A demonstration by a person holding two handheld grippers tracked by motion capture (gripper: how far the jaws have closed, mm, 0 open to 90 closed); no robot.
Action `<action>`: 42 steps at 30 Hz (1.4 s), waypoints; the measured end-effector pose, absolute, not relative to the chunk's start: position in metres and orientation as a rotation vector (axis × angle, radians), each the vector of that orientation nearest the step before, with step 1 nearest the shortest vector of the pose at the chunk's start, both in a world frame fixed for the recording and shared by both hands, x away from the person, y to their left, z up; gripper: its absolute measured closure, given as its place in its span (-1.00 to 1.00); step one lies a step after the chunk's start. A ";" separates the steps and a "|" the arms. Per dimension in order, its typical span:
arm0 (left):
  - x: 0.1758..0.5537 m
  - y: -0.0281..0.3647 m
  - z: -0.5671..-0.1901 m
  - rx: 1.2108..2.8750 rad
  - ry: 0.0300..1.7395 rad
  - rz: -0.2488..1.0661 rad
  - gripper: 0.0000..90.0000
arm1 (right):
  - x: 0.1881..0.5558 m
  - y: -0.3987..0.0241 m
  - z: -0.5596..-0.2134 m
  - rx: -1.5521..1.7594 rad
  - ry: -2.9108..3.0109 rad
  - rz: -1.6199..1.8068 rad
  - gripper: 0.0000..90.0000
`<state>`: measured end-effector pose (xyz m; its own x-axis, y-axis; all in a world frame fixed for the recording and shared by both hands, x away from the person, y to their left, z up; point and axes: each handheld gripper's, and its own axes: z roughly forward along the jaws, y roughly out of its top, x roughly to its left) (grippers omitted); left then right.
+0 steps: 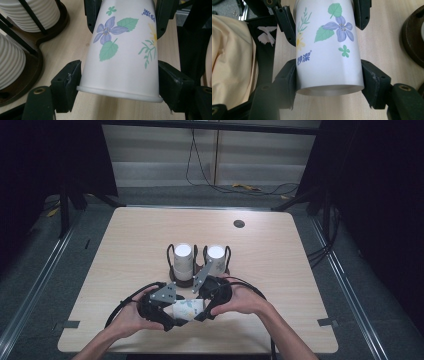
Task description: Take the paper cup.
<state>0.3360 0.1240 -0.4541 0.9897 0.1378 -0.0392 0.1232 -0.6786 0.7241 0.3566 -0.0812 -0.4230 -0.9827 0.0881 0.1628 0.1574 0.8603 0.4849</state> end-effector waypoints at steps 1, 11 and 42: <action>0.336 0.125 -0.454 2.308 0.205 0.028 -0.56 | 0.357 -0.083 -0.421 -0.197 -2.896 -0.787 -0.17; 0.341 0.134 -0.453 2.241 0.281 0.005 -0.65 | 0.357 -0.090 -0.418 -0.224 -2.896 -0.838 -0.17; 0.346 0.164 -0.445 1.986 0.383 -0.002 -0.64 | 0.354 -0.125 -0.430 -0.499 -2.838 -1.218 -0.16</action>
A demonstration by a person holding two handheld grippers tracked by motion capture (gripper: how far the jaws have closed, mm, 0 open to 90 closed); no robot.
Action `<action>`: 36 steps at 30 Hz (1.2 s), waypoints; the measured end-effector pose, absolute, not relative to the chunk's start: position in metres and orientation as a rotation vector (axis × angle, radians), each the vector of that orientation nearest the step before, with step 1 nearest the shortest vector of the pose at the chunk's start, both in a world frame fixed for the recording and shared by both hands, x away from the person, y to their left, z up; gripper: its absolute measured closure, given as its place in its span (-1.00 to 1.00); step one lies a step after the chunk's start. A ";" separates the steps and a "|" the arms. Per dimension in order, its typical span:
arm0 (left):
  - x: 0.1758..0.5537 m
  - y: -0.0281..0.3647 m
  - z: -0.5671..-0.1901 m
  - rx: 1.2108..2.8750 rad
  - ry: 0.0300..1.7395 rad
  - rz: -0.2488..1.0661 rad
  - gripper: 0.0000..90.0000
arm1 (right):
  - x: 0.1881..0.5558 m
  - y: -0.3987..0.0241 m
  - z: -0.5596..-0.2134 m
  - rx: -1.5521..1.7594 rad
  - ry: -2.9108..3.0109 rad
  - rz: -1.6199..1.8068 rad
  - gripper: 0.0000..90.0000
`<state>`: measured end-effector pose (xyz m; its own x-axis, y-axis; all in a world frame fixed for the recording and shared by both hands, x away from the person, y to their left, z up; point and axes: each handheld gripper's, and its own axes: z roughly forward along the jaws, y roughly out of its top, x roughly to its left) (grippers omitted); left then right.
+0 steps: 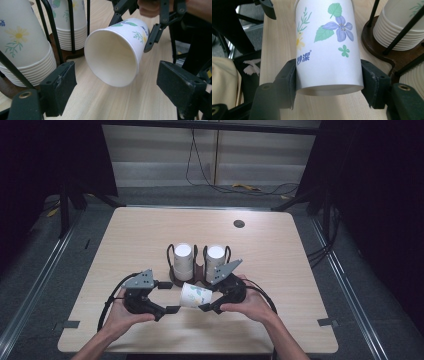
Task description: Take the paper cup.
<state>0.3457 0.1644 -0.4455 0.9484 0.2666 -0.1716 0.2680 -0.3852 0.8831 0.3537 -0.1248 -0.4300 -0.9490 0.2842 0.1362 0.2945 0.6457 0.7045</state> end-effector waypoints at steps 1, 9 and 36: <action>0.346 0.164 -0.445 1.986 0.383 -0.002 -0.63 | 0.354 -0.125 -0.430 -0.499 -2.838 -1.218 -0.16; 0.347 0.166 -0.445 1.925 0.404 -0.024 -0.64 | 0.351 -0.136 -0.431 -0.566 -2.735 -1.439 -0.16; 0.350 0.163 -0.445 1.830 0.453 -0.047 -0.65 | 0.346 -0.135 -0.449 -0.579 -2.516 -1.710 -0.16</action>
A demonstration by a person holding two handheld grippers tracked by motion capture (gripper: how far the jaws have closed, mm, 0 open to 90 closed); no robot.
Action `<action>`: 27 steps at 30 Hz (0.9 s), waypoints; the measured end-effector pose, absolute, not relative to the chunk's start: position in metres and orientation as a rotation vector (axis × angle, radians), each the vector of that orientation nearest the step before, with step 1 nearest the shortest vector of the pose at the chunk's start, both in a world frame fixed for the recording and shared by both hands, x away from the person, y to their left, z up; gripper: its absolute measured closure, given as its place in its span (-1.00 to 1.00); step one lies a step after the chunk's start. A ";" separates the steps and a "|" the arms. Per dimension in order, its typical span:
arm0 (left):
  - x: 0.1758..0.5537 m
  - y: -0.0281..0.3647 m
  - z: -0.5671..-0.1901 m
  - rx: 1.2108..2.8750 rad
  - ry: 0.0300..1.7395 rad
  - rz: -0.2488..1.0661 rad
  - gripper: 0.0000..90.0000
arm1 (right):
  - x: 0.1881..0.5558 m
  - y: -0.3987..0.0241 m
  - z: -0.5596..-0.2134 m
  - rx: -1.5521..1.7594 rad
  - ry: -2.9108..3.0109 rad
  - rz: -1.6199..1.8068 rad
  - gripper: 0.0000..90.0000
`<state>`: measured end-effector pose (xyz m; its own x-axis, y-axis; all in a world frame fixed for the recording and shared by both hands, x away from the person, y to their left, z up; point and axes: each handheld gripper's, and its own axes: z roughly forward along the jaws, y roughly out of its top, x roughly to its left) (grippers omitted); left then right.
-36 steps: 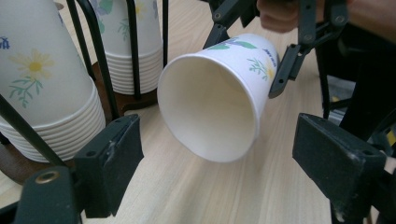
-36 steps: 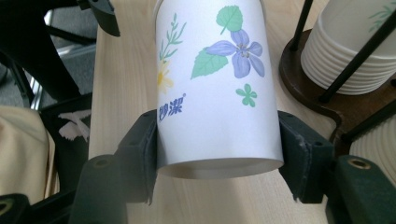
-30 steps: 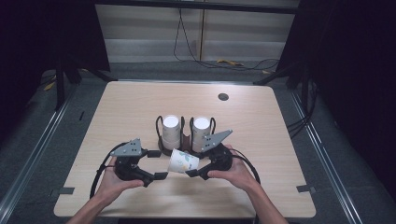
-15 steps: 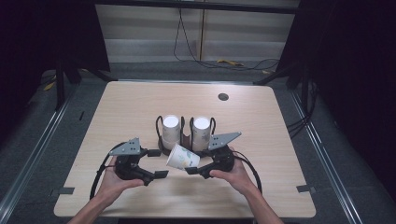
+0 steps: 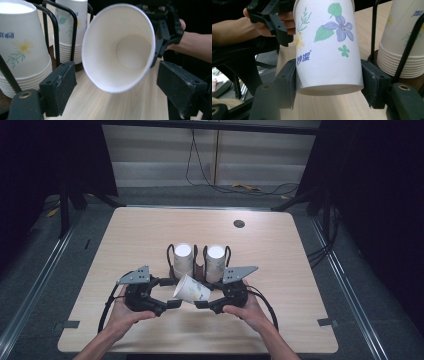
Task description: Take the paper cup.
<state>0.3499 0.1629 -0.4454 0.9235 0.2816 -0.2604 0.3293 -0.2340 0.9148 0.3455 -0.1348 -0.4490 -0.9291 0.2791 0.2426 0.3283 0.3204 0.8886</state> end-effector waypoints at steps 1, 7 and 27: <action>0.350 0.162 -0.445 1.827 0.454 -0.051 -0.65 | 0.346 -0.135 -0.449 -0.579 -2.516 -1.710 -0.16; 0.351 0.157 -0.446 1.822 0.452 -0.067 -0.65 | 0.343 -0.131 -0.451 -0.552 -2.522 -1.730 -0.16; 0.357 0.150 -0.450 1.810 0.407 -0.111 -0.62 | 0.342 -0.127 -0.453 -0.484 -2.546 -1.733 -0.16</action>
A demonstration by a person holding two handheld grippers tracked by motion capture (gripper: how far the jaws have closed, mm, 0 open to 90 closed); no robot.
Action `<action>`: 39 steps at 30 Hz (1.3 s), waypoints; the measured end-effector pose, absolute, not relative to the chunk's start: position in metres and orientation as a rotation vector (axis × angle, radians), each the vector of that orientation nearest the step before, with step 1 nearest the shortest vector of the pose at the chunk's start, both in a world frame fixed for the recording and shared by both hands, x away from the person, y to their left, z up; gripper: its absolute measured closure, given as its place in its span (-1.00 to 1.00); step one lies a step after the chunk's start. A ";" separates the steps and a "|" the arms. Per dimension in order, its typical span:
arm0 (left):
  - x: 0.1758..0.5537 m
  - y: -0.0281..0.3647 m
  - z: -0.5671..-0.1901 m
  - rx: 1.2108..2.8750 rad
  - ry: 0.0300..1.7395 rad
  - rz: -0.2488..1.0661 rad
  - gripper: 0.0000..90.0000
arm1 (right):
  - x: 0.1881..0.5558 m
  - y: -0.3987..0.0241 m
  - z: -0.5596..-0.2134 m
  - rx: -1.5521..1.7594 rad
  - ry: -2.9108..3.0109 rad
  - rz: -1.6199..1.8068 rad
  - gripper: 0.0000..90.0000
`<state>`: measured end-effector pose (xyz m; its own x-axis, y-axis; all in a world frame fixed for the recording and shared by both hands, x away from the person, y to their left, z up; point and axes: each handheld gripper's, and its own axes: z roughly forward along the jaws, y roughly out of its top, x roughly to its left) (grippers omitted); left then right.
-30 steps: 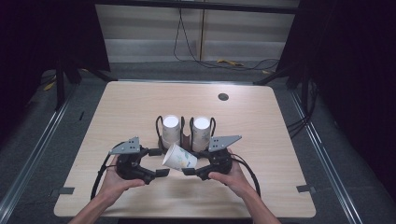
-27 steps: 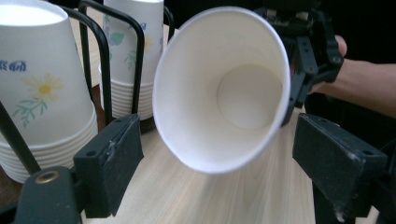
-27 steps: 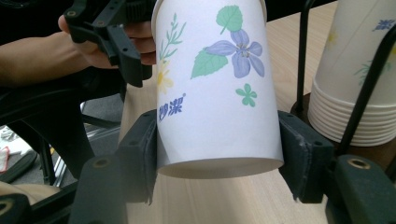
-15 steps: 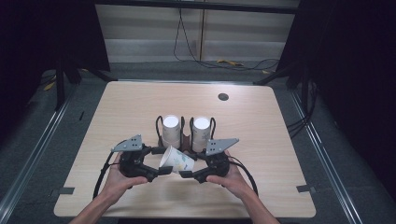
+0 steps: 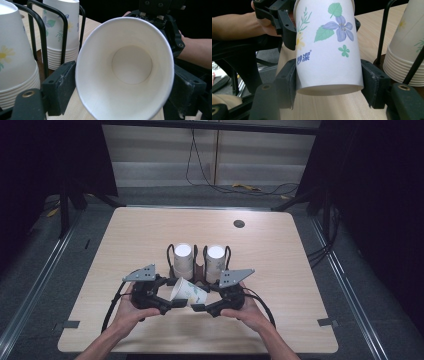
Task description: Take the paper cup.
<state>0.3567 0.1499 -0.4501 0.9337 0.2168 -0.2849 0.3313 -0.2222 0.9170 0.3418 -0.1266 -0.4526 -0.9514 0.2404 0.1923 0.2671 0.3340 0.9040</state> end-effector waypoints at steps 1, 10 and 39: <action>0.356 0.150 -0.450 1.813 0.398 -0.106 -0.59 | 0.342 -0.126 -0.453 -0.485 -2.547 -1.729 -0.16; 0.356 0.148 -0.450 1.799 0.384 -0.113 -0.57 | 0.342 -0.124 -0.453 -0.472 -2.551 -1.715 -0.17; 0.356 0.156 -0.453 1.779 0.348 -0.131 -0.38 | 0.346 -0.115 -0.456 -0.446 -2.580 -1.626 -0.25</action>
<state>0.3563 0.1561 -0.4526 0.9479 0.1631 -0.2737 0.3032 -0.1985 0.9320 0.3463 -0.1146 -0.4557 -0.9564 0.2102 0.2026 0.2735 0.4021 0.8738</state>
